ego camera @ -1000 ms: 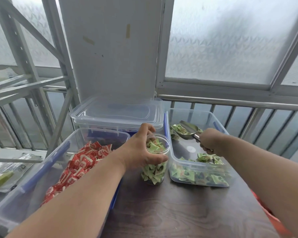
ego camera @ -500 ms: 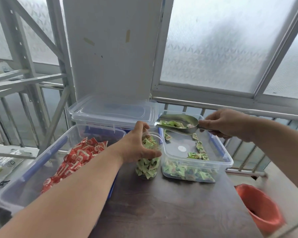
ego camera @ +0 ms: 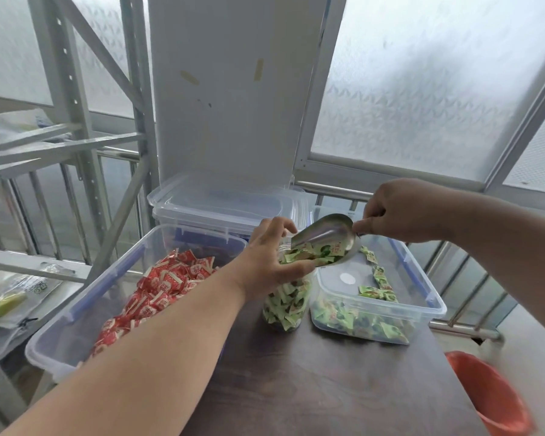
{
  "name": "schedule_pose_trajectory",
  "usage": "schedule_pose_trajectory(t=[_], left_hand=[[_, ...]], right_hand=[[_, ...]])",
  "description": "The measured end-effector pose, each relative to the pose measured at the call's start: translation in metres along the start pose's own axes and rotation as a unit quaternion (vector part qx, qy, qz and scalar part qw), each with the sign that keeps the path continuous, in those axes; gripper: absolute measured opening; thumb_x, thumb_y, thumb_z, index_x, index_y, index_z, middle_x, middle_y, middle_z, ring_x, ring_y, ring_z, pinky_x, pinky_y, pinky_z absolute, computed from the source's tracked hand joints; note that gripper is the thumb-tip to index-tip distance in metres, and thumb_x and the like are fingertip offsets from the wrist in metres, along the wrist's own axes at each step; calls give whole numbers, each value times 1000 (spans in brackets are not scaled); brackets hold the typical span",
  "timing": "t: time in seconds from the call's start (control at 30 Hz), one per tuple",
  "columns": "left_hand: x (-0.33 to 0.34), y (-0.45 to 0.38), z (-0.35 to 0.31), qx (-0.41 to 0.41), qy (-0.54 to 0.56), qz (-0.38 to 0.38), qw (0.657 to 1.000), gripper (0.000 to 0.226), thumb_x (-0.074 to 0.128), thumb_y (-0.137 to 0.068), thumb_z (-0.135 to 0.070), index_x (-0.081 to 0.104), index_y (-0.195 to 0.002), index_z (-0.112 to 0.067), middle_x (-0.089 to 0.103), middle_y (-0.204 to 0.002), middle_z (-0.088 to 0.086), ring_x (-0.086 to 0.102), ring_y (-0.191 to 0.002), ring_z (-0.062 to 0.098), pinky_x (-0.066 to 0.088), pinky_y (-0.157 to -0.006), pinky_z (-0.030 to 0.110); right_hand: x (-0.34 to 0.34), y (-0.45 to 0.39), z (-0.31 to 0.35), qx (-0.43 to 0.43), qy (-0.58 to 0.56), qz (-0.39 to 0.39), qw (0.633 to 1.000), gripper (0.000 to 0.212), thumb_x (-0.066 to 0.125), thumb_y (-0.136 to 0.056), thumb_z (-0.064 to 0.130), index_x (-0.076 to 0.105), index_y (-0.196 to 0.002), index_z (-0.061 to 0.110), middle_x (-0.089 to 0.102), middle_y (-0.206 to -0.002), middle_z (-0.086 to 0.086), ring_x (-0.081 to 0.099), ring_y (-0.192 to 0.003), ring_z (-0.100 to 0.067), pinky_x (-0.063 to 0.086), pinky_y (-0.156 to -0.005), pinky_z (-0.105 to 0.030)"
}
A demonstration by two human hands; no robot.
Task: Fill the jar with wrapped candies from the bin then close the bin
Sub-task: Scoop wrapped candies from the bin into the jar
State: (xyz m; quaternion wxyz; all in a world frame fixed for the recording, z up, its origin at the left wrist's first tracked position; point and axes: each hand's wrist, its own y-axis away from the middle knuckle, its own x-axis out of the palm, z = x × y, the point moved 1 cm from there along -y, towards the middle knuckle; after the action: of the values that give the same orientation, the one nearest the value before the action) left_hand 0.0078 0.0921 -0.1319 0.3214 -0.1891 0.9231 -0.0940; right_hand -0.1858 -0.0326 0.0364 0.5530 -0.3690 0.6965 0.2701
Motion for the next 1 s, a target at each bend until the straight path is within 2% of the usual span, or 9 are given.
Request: schedule_pose_trajectory(t=[0.13, 0.27, 0.37, 0.43, 0.53, 0.63, 0.77, 0.9, 1.0], left_hand=[[1, -4, -1, 52, -27, -55, 997, 31, 61, -94, -48, 65, -124, -42, 52, -127, -8, 40, -130, 14, 38, -116, 48], [5, -6, 3, 85, -31, -46, 995, 35, 62, -98, -32, 82, -126, -37, 65, -117, -17, 48, -123, 12, 38, -116, 43], [5, -8, 5, 88, -34, -37, 995, 29, 65, -100, -22, 89, -114, -29, 69, -113, -19, 48, -121, 11, 39, -114, 43], [4, -9, 5, 80, -41, -31, 995, 27, 66, -99, -22, 90, -110, -29, 71, -111, -21, 48, -120, 11, 38, -114, 44], [3, -9, 2, 57, -64, -34, 996, 33, 58, -93, -33, 89, -105, -35, 72, -107, -29, 44, -120, 10, 32, -116, 46], [3, -8, -1, 18, -68, -34, 997, 33, 57, -94, -36, 89, -102, -37, 72, -106, -32, 36, -122, 7, 20, -115, 41], [2, -5, -4, -1, -53, -24, 998, 36, 50, -87, -41, 86, -93, -46, 69, -106, -33, 38, -126, 9, 16, -110, 35], [-1, -2, -1, -17, -45, -28, 998, 36, 53, -87, -42, 74, -112, -55, 55, -123, -16, 40, -132, 20, 28, -121, 47], [-4, 1, -4, 53, -72, -47, 995, 47, 55, -89, -31, 67, -131, -48, 53, -125, -35, 45, -133, 9, 29, -124, 58]], right_hand=[[3, 1, 0, 5, -9, 1, 1000, 57, 54, -92, 67, 80, -92, 16, 70, -80, 1, 65, -78, -14, 52, -70, -28], [2, 2, 0, 11, -16, 6, 1000, 56, 55, -91, 67, 80, -91, 17, 71, -79, -1, 65, -78, -16, 53, -71, -29], [-2, 5, 0, 11, -21, -3, 1000, 54, 56, -91, 66, 80, -89, 18, 70, -77, 2, 64, -75, -13, 53, -71, -29], [-5, 9, -3, 13, -19, -7, 1000, 54, 57, -92, 65, 80, -88, 17, 71, -79, 1, 65, -75, -12, 55, -74, -30], [-8, 13, -11, 24, -17, -18, 999, 55, 58, -90, 65, 79, -88, 14, 72, -80, -4, 65, -79, -17, 53, -74, -31], [-8, 17, -18, 39, -31, -25, 998, 57, 59, -88, 68, 79, -87, 15, 73, -81, -6, 67, -81, -20, 54, -74, -32], [-5, 23, -19, 49, -50, -29, 997, 54, 61, -86, 69, 79, -84, 19, 73, -77, -2, 67, -78, -18, 57, -75, -33], [-9, 26, -13, 45, -43, -35, 997, 53, 61, -87, 67, 80, -86, 18, 73, -80, -1, 66, -80, -17, 57, -77, -35], [-14, 26, -9, 45, -35, -33, 998, 53, 61, -88, 66, 80, -87, 16, 74, -82, -2, 66, -82, -17, 57, -76, -33]])
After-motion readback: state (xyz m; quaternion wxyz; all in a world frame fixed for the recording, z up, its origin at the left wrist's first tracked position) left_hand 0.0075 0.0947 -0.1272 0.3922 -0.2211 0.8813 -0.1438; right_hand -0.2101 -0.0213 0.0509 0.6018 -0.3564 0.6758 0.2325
